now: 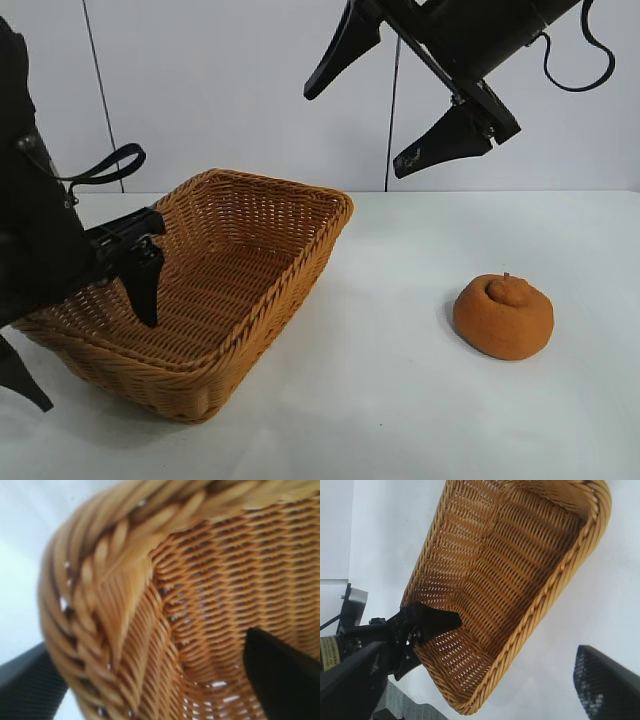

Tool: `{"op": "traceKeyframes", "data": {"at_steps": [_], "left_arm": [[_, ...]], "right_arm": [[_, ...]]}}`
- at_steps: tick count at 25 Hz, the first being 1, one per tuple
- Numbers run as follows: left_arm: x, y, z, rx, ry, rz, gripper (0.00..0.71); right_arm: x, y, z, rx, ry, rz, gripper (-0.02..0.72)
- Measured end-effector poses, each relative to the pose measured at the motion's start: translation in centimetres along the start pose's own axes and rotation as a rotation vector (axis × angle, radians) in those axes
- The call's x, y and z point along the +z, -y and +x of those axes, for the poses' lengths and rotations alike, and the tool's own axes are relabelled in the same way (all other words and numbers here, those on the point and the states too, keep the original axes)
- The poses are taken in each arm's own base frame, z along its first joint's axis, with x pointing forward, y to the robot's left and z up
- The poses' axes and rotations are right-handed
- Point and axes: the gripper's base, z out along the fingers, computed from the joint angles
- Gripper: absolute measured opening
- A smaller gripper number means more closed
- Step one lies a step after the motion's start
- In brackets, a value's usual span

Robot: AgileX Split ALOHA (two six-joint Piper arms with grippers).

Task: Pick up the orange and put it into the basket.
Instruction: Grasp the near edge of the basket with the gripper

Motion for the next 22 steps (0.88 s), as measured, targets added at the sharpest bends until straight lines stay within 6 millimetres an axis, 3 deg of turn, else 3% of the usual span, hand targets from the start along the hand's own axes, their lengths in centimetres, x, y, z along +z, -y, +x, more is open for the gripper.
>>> {"op": "traceKeyframes", "data": {"at_steps": [6, 10, 18, 22], "left_arm": [[0.9, -1.0, 0.1, -0.039, 0.002, -0.013, 0.556], [1.4, -1.8, 0.3, -0.048, 0.001, -0.028, 0.448], [1.4, -1.5, 0.2, -0.064, 0.011, 0.008, 0.175], [1.3, -1.1, 0.1, -0.088, 0.016, 0.043, 0.118]], "right_arm": [[0.0, 0.0, 0.0, 0.0, 0.0, 0.0, 0.694], [0.0, 0.0, 0.0, 0.0, 0.0, 0.0, 0.694], [0.0, 0.0, 0.0, -0.002, 0.0, 0.003, 0.694], [0.0, 0.0, 0.0, -0.002, 0.0, 0.003, 0.694]]}}
